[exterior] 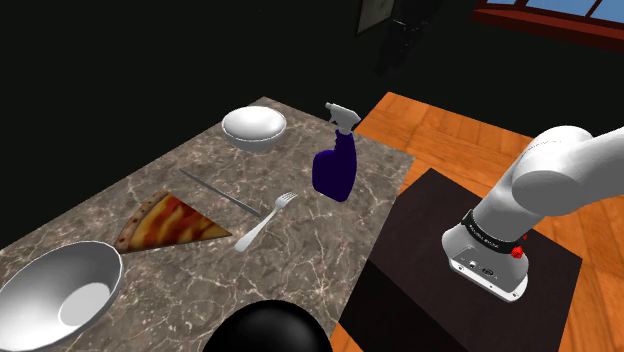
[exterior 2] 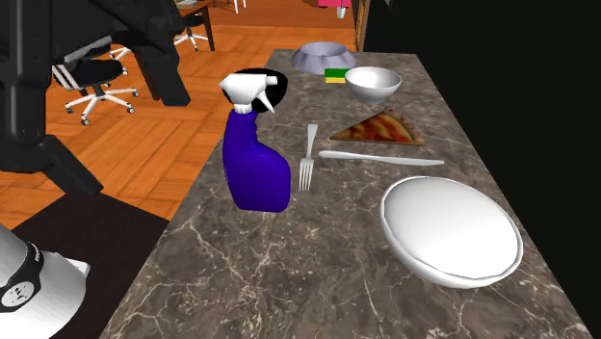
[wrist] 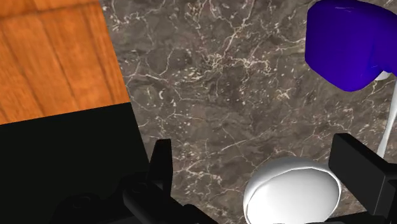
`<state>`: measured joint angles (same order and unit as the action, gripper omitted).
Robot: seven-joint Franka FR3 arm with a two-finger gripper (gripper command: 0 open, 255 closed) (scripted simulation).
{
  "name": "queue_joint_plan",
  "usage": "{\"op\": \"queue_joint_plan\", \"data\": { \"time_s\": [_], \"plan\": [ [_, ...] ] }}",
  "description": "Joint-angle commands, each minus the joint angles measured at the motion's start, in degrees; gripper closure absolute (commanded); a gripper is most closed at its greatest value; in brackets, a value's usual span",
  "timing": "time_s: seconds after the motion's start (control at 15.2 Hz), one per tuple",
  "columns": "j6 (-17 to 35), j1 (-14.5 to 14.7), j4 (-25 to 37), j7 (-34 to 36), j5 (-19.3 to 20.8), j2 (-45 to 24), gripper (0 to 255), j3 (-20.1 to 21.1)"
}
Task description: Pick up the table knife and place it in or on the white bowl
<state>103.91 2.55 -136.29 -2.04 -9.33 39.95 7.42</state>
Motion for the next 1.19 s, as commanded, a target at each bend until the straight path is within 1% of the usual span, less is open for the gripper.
{"op": "queue_joint_plan", "data": {
  "time_s": [0.0, 0.33, 0.59, 0.86, 1.12],
  "plan": [
    [1.74, 0.66, 0.74, 1.89, -0.64, -2.77, 0, 2.28],
    [5.90, 1.91, 3.75, 6.82, -1.28, -10.79, 0, 7.98],
    [8.80, 2.55, 7.27, 11.12, -0.54, -18.02, 0, 12.41],
    [11.15, 3.09, 11.75, 15.94, 1.63, -25.98, 0, 16.58],
    [12.72, 3.94, 17.22, 21.36, 5.39, -34.69, 0, 20.25]
  ]
}}
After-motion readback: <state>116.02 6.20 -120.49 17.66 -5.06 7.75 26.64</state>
